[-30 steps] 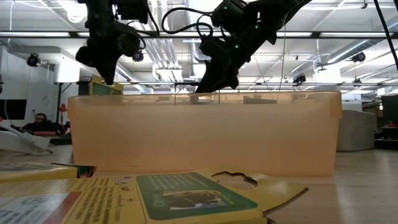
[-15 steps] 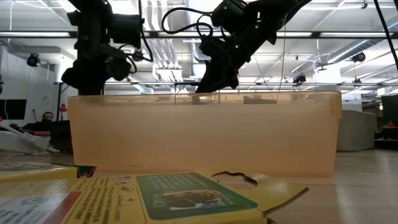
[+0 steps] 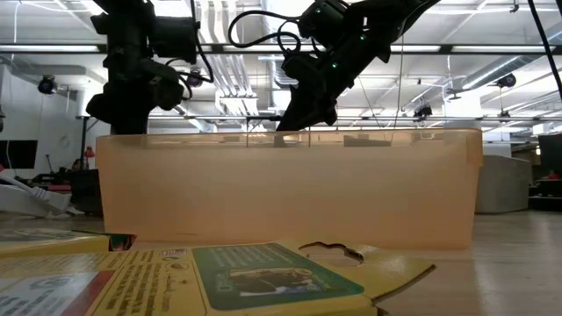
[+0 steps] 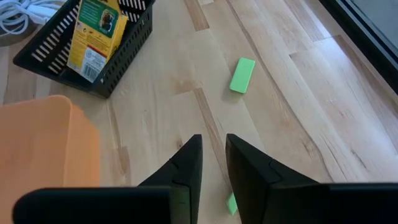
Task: Pick & Place School Supplies
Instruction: Put the left yellow crayon box into the black bin, then move the right yellow crayon box to the bottom left of the table
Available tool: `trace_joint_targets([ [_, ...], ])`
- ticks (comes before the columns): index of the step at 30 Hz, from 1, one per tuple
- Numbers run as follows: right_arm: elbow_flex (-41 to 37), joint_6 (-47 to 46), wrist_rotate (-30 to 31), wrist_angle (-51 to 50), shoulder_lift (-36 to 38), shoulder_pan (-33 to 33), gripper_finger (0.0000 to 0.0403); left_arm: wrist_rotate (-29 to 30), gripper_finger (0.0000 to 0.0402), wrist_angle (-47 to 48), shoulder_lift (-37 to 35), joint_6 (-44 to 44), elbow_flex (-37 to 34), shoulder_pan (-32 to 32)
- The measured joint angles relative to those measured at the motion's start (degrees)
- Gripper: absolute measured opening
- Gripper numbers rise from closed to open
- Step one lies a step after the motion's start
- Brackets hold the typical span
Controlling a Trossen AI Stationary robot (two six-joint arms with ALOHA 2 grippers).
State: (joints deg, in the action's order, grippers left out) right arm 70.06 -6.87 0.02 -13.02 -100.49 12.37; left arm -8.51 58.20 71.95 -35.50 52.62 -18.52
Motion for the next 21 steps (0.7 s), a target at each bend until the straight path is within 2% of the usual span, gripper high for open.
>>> trace_joint_targets([
  [9,0.0,0.0,0.0,0.0,0.0,0.0,0.0079,-0.7,0.014,-0.8,-4.5,-1.0,0.5,-1.0],
  [12,0.0,0.0,0.0,0.0,0.0,0.0,0.0083,-1.3,0.016,-0.8,-7.0,2.0,3.0,-1.0],
  [17,0.0,0.0,0.0,0.0,0.0,0.0,0.0084,-1.3,0.0169,-1.6,-12.1,9.8,8.1,-0.2],
  [21,0.0,0.0,0.0,0.0,0.0,0.0,0.0078,-1.4,0.0169,-4.2,-15.9,13.2,9.3,2.9],
])
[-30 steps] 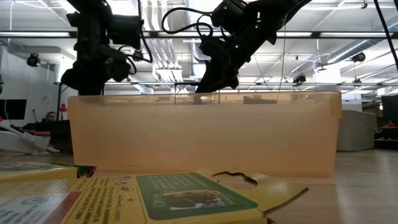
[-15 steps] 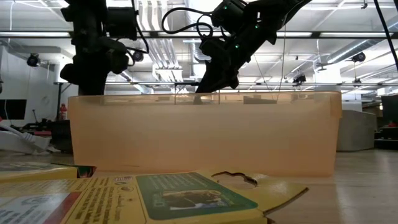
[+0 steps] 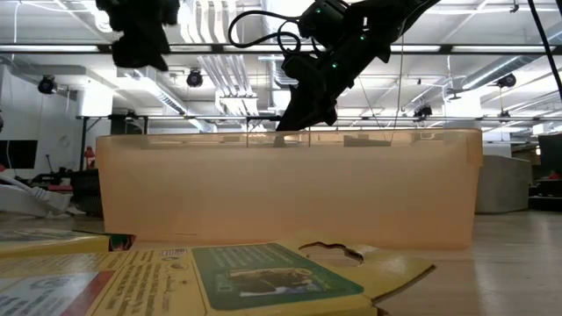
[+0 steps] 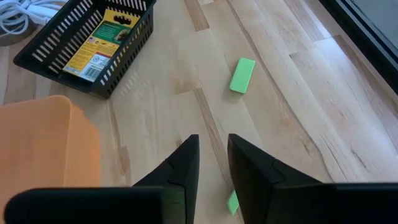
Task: Pick & Place School Supplies
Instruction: Move the right yellow crayon box to the bottom left of the table
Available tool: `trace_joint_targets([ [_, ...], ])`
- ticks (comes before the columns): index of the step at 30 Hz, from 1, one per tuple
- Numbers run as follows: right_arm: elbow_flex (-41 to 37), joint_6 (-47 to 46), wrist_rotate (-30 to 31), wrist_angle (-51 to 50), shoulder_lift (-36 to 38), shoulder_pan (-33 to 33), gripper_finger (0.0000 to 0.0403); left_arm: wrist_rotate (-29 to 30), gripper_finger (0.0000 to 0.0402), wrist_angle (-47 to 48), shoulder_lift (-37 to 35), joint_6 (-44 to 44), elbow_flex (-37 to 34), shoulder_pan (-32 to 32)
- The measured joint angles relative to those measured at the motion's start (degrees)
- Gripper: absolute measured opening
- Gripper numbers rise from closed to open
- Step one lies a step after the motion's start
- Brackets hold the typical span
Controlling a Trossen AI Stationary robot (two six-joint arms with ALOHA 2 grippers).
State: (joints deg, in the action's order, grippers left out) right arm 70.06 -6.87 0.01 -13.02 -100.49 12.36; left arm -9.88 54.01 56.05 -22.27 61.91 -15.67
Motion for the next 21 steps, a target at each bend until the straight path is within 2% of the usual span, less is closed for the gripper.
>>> trace_joint_targets([
  [5,0.0,0.0,0.0,0.0,0.0,0.0,0.0069,2.1,0.017,-2.2,-3.2,1.3,-0.2,8.8],
  [12,0.0,0.0,0.0,0.0,0.0,0.0,0.0075,15.7,0.017,-2.5,-4.2,-2.2,-0.3,29.0],
  [21,0.0,0.0,0.0,0.0,0.0,0.0,0.0084,44.8,0.017,-2.6,0.2,-12.4,-0.3,57.7],
])
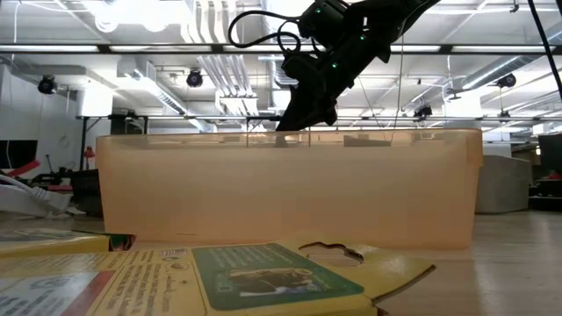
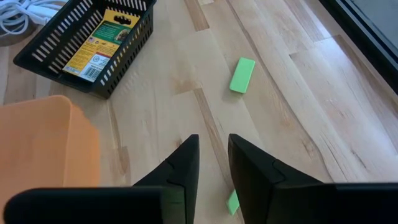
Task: Pick & Place School Supplies
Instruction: Move the right yellow crayon box to the bottom left of the table
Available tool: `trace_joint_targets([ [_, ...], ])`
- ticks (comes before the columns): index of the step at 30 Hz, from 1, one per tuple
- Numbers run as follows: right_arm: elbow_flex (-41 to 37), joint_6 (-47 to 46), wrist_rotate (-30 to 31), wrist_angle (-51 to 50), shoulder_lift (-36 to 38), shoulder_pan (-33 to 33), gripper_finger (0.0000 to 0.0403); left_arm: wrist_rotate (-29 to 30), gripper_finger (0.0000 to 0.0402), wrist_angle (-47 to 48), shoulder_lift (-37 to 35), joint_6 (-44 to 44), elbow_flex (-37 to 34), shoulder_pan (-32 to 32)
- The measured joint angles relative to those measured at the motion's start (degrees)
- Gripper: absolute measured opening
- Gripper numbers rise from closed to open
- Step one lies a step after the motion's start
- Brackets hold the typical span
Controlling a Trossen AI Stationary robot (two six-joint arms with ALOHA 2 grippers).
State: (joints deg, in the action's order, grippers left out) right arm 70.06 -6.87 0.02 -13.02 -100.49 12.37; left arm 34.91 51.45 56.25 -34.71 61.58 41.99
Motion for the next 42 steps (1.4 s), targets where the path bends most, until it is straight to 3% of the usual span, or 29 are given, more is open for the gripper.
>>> trace_joint_targets([
  [5,0.0,0.0,0.0,0.0,0.0,0.0,0.0077,3.4,0.017,0.0,1.8,-1.3,0.0,7.1],
  [11,0.0,0.0,0.0,0.0,0.0,0.0,0.0068,4.0,0.017,-2.2,3.1,-5.7,0.0,7.2],
  [20,0.0,0.0,0.0,0.0,0.0,0.0,0.0079,4.8,0.017,-10.6,8.1,0.7,0.0,7.2],
  [28,0.0,0.0,0.0,0.0,0.0,0.0,0.0086,4.9,0.017,-18.5,14.9,-1.7,0.0,6.7],
  [31,0.0,0.0,0.0,0.0,0.0,0.0,0.0085,6.4,0.017,-20.4,17.3,-5.8,0.0,6.2],
  [37,0.0,0.0,0.0,0.0,0.0,0.0,0.0075,10.3,0.017,-19.6,19.8,-28.5,0.0,5.2],
  [42,0.0,0.0,0.0,0.0,0.0,0.0,0.0068,9.6,0.017,-20.5,21.0,-31.6,0.0,5.2],
])
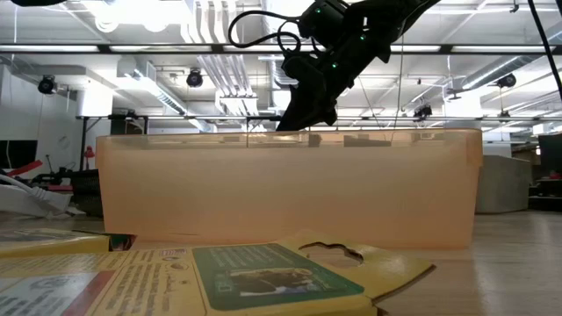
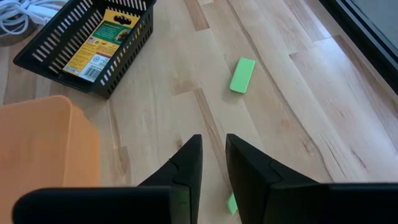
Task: Pick & Place School Supplies
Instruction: Move the right yellow crayon box to the bottom left of the table
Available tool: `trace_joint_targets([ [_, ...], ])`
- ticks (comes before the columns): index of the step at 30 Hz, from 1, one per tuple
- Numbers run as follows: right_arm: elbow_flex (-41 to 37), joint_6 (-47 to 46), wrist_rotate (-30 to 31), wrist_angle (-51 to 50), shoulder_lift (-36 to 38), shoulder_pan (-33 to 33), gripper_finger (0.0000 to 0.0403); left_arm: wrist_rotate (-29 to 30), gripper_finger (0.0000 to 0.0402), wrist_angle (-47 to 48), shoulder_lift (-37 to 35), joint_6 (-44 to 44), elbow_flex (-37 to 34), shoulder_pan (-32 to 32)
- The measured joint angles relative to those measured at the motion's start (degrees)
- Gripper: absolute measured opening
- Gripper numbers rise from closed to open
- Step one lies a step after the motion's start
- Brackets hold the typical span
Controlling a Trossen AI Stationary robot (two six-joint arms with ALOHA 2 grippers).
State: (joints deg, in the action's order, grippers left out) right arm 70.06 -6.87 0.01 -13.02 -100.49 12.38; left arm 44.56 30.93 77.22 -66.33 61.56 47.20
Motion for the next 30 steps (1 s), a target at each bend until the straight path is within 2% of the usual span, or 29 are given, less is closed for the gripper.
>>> trace_joint_targets([
  [7,0.0,0.0,0.0,0.0,0.0,0.0,0.0077,-2.0,0.017,-0.5,0.3,1.2,0.0,0.0],
  [10,0.0,0.0,0.0,0.0,0.0,0.0,0.0081,-2.5,0.017,-4.0,0.3,0.4,0.0,0.0],
  [16,0.0,0.0,0.0,0.0,0.0,0.0,0.0084,-14.0,0.017,-7.1,0.1,22.0,0.0,-1.0],
  [21,0.0,0.0,0.0,0.0,0.0,0.0,0.0075,-16.6,0.017,-7.2,0.0,34.0,0.0,-1.9],
  [24,0.0,0.0,0.0,0.0,0.0,0.0,0.007,-16.5,0.017,-7.4,-0.1,36.7,0.0,-2.8],
  [30,0.0,0.0,0.0,0.0,0.0,0.0,0.0071,-14.3,0.017,-8.5,0.6,35.8,0.0,-3.2],
])
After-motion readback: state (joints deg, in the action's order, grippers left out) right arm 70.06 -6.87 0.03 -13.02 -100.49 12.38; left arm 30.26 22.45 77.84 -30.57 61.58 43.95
